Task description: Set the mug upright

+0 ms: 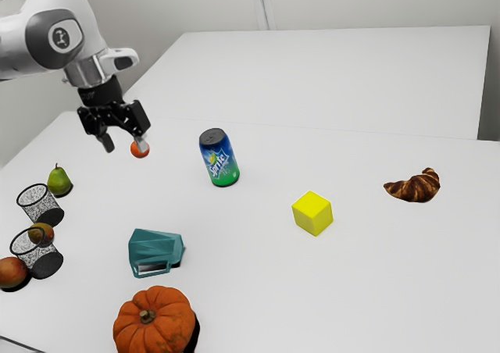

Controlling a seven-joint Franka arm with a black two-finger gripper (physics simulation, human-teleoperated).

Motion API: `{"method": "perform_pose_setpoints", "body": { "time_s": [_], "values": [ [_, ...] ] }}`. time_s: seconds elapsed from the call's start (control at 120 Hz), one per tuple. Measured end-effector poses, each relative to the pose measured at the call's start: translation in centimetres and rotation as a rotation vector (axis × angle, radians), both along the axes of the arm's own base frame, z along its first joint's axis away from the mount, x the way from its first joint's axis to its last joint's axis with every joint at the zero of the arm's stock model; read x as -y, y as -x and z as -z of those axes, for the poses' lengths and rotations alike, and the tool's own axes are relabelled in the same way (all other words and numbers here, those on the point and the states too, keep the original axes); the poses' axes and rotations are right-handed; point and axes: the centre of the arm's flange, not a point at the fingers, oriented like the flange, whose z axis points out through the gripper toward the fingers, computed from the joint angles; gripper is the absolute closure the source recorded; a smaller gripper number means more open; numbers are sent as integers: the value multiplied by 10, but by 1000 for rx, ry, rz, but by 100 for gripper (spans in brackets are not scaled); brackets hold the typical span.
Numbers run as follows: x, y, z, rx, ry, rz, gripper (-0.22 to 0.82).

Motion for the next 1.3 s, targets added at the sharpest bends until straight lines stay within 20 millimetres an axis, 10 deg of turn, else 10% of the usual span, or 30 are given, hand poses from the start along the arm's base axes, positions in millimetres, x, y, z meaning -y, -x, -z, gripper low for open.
{"method": "perform_pose_setpoints", "body": {
  "time_s": [0.392, 1.3],
  "values": [
    [-61, 24, 108, 63, 208, -116, 3],
    [-93, 60, 213, 177, 429, -161, 3]
  ]
}}
